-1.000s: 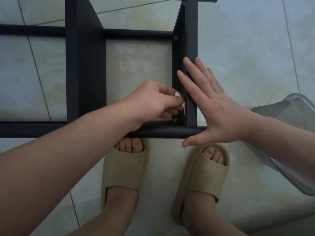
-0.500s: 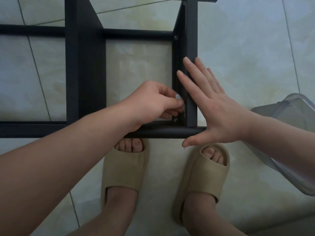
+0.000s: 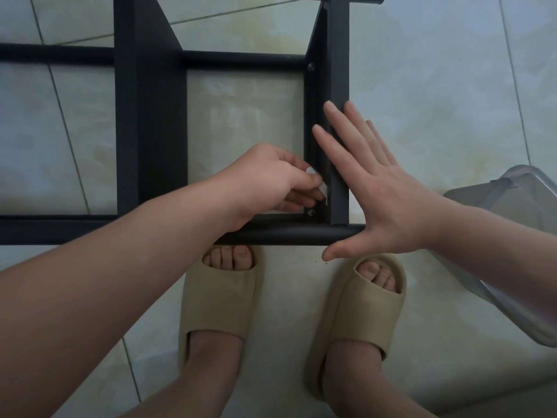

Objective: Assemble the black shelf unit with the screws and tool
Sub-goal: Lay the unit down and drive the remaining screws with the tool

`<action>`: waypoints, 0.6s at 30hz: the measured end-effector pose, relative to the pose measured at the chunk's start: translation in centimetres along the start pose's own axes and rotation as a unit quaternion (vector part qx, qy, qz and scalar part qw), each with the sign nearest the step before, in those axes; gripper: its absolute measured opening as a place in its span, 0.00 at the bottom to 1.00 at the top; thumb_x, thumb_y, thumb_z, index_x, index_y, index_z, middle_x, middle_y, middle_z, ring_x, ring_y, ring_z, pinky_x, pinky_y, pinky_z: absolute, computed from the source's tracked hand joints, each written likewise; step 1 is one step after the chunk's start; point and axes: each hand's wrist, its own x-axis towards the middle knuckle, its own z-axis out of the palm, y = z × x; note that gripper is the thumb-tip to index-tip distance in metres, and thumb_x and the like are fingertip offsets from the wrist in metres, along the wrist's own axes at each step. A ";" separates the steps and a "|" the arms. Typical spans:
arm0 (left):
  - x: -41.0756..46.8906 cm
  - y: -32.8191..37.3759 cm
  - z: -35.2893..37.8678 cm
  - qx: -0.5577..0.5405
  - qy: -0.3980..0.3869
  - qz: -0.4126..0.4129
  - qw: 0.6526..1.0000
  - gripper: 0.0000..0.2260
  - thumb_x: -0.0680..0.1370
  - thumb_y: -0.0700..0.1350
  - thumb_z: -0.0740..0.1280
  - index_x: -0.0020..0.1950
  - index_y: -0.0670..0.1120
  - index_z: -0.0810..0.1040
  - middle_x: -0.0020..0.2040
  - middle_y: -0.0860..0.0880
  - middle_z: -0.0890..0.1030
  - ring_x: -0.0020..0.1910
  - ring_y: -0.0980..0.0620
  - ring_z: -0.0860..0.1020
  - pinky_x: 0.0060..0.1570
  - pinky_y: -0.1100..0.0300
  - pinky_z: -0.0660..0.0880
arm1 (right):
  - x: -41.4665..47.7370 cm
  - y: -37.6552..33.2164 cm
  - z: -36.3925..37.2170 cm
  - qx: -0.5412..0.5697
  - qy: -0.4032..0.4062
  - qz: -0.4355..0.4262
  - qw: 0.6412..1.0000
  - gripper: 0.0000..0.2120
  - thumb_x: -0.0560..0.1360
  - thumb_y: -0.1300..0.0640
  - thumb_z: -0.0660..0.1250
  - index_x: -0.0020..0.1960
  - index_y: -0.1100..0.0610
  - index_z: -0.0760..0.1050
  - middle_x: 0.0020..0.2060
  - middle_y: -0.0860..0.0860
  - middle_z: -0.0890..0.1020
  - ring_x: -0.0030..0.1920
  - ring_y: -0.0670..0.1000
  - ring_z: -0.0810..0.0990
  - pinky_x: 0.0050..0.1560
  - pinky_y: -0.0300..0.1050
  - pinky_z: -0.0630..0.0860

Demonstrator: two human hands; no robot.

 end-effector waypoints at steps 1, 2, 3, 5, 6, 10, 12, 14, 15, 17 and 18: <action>0.0 0.0 0.1 0.009 -0.003 0.003 1.000 0.03 0.79 0.40 0.69 0.46 0.43 0.80 0.37 0.48 0.86 0.39 0.54 0.84 0.40 0.63 0.79 | 0.0 0.0 0.0 0.000 0.000 -0.001 1.000 0.62 0.67 0.21 0.63 0.83 0.60 0.44 0.82 0.59 0.41 0.81 0.59 0.35 0.78 0.69 0.46; 0.0 -0.1 0.1 0.019 -0.004 0.007 1.000 0.04 0.80 0.40 0.69 0.45 0.44 0.81 0.37 0.49 0.86 0.39 0.54 0.84 0.40 0.63 0.79 | 0.0 0.0 0.0 0.000 0.001 -0.001 1.000 0.62 0.67 0.21 0.63 0.83 0.60 0.44 0.82 0.59 0.41 0.81 0.59 0.35 0.78 0.69 0.46; 0.0 -0.1 0.1 0.026 -0.006 0.011 1.000 0.05 0.80 0.40 0.69 0.44 0.44 0.81 0.37 0.49 0.86 0.39 0.55 0.84 0.40 0.64 0.79 | 0.0 0.0 0.1 -0.001 0.001 -0.001 1.000 0.62 0.67 0.20 0.62 0.83 0.60 0.44 0.82 0.58 0.41 0.81 0.59 0.35 0.78 0.69 0.47; 0.0 -0.2 0.1 0.029 -0.004 0.014 0.999 0.06 0.80 0.40 0.69 0.43 0.44 0.81 0.37 0.50 0.86 0.39 0.55 0.84 0.40 0.64 0.79 | 0.0 0.1 0.1 -0.002 0.002 -0.002 1.000 0.62 0.67 0.20 0.62 0.83 0.60 0.44 0.82 0.59 0.41 0.81 0.59 0.35 0.78 0.70 0.47; 0.0 -0.2 0.1 0.028 -0.002 0.015 0.999 0.06 0.80 0.40 0.69 0.43 0.44 0.81 0.37 0.50 0.86 0.39 0.55 0.84 0.40 0.64 0.79 | 0.0 0.1 0.1 -0.003 0.002 -0.002 1.000 0.62 0.67 0.20 0.62 0.83 0.60 0.44 0.82 0.59 0.41 0.81 0.59 0.36 0.78 0.70 0.47; 0.1 -0.1 0.1 0.011 0.005 0.011 1.000 0.04 0.80 0.40 0.69 0.45 0.44 0.80 0.36 0.49 0.85 0.39 0.54 0.84 0.43 0.60 0.80 | 0.0 0.0 0.1 -0.002 0.003 -0.002 1.000 0.62 0.67 0.20 0.63 0.83 0.60 0.44 0.82 0.59 0.42 0.81 0.60 0.36 0.77 0.70 0.48; 0.2 -0.1 0.2 -0.002 0.004 0.004 1.000 0.04 0.80 0.40 0.69 0.45 0.44 0.80 0.37 0.48 0.85 0.39 0.53 0.85 0.44 0.59 0.80 | 0.0 0.0 0.1 -0.001 0.003 -0.002 1.000 0.62 0.67 0.21 0.63 0.83 0.60 0.44 0.82 0.59 0.42 0.81 0.60 0.36 0.77 0.70 0.48; 0.3 -0.1 0.2 -0.013 0.003 -0.005 1.000 0.03 0.80 0.41 0.69 0.46 0.44 0.80 0.37 0.47 0.86 0.40 0.52 0.85 0.45 0.57 0.80 | 0.0 0.0 0.0 -0.002 0.003 -0.002 1.000 0.62 0.67 0.21 0.63 0.83 0.60 0.44 0.82 0.59 0.42 0.81 0.60 0.36 0.78 0.70 0.47; 0.3 -0.1 0.2 -0.016 0.003 -0.008 1.000 0.03 0.80 0.41 0.69 0.46 0.44 0.80 0.38 0.47 0.86 0.40 0.51 0.85 0.45 0.57 0.80 | 0.0 0.0 0.0 -0.002 0.003 -0.001 1.000 0.62 0.66 0.21 0.63 0.83 0.60 0.44 0.82 0.59 0.42 0.81 0.60 0.36 0.78 0.70 0.47; 0.3 -0.1 0.3 -0.019 0.000 -0.011 1.000 0.04 0.80 0.41 0.69 0.46 0.44 0.79 0.38 0.46 0.86 0.40 0.51 0.85 0.44 0.57 0.81 | 0.0 0.0 0.0 -0.001 0.001 0.000 1.000 0.63 0.66 0.21 0.63 0.83 0.60 0.44 0.82 0.59 0.42 0.81 0.59 0.35 0.78 0.70 0.47; 0.3 -0.1 0.3 -0.017 -0.003 -0.011 1.000 0.04 0.80 0.41 0.68 0.46 0.43 0.79 0.38 0.47 0.86 0.40 0.51 0.85 0.43 0.58 0.81 | 0.0 0.0 0.0 -0.001 0.001 0.000 1.000 0.63 0.66 0.21 0.63 0.83 0.60 0.44 0.82 0.59 0.42 0.81 0.60 0.36 0.78 0.70 0.47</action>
